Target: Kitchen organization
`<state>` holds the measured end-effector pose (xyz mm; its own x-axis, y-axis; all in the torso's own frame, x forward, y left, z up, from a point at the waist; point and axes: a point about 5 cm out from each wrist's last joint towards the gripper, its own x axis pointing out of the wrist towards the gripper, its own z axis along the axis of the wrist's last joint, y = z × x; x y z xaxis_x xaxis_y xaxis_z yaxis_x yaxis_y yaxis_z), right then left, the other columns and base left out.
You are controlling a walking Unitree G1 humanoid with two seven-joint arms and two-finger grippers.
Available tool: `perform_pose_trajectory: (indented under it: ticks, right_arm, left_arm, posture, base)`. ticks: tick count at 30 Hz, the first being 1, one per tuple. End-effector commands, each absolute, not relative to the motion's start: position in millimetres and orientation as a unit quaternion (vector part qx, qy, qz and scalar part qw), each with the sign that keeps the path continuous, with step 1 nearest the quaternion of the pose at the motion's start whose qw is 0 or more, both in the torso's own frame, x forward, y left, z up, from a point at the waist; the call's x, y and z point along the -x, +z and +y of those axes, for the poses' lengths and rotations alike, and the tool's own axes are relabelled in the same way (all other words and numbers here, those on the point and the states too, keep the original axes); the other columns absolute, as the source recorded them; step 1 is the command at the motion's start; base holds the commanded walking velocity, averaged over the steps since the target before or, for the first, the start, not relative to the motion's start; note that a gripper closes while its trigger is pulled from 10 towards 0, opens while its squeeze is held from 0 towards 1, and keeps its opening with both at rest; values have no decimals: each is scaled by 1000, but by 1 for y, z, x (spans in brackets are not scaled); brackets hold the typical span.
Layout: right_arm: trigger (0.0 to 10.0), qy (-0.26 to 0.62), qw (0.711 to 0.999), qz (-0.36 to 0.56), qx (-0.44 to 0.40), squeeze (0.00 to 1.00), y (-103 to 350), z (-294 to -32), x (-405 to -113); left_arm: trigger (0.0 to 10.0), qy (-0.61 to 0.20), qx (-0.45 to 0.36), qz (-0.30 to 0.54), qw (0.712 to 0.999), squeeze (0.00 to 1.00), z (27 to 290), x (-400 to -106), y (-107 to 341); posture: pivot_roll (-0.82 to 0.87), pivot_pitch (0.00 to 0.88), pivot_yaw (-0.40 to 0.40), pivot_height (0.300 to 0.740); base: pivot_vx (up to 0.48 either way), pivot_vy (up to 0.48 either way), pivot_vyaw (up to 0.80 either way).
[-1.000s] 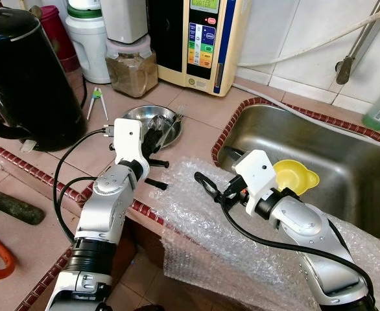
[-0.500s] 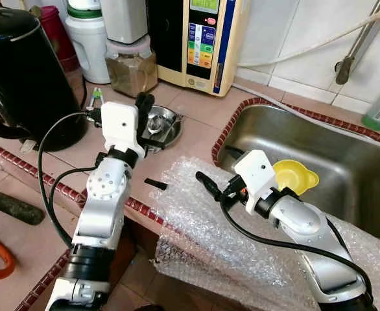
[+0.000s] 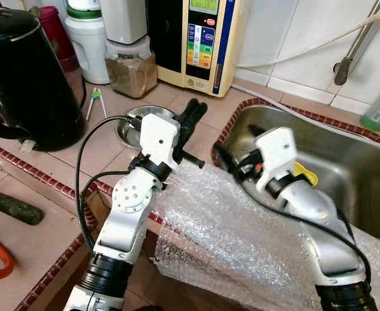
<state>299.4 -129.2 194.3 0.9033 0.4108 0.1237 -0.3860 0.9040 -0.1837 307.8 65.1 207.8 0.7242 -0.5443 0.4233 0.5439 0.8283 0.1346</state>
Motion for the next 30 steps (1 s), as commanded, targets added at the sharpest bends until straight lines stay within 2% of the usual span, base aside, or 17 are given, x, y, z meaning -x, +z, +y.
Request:
perform_pose_trajectory:
  ticks: [1,3,4,5,6,11,12,14,15,16,25,30]
  right_arm:
    - [10000,195,976,-72,71,0,193,-132,-302]
    - [10000,192,976,-70,75,0,192,-133,-302]
    - [10000,192,976,-69,77,0,191,-133,-301]
    - [10000,191,976,-68,76,0,190,-133,-301]
    - [10000,191,976,-67,75,0,189,-132,-301]
    - [10000,193,976,-61,76,0,186,-131,-301]
    - [10000,194,976,-61,76,0,186,-131,-301]
    - [10000,194,976,-61,77,0,186,-131,-301]
    - [10000,194,976,-61,77,0,186,-130,-302]
    - [10000,195,976,-61,77,0,186,-130,-302]
    - [10000,201,974,-61,85,0,186,-127,-299]
    - [10000,198,974,-61,88,0,185,-127,-297]
  left_arm:
    - [0,-289,-3,-220,932,0,66,-307,207]
    - [0,-261,-29,-213,941,0,72,-312,205]
    - [3569,-230,-23,-202,952,0,82,-318,203]
    - [3569,-225,-14,-199,954,0,85,-319,202]
    - [39,-220,3,-191,957,0,91,-321,202]
    - [0,-174,-13,-180,968,0,109,-327,200]
    - [10000,-151,-14,-159,976,0,116,-330,194]
    - [10000,-142,-14,-149,979,0,119,-331,191]
    - [10000,-121,-11,-118,986,773,126,-337,183]
    - [10000,-116,-9,-97,988,1000,128,-340,179]
    - [10000,-146,10,-24,989,1000,124,-370,178]
    - [10000,-158,11,-10,987,1000,119,-379,180]
  posture:
    - [-1,74,-22,740]
    - [-1,76,-20,740]
    - [0,76,-20,740]
    - [1,77,-22,740]
    - [2,78,-23,740]
    - [7,78,-23,740]
    - [9,78,-23,740]
    - [9,78,-23,740]
    - [11,76,-27,740]
    - [11,76,-27,740]
    - [-5,71,-19,740]
    - [-19,78,-7,740]
  base:
    - [0,0,0]
    - [0,0,0]
    - [0,0,0]
    - [0,0,0]
    - [0,0,0]
    - [0,0,0]
    - [0,0,0]
    - [0,0,0]
    - [0,0,0]
    - [0,0,0]
    - [0,0,0]
    - [0,0,0]
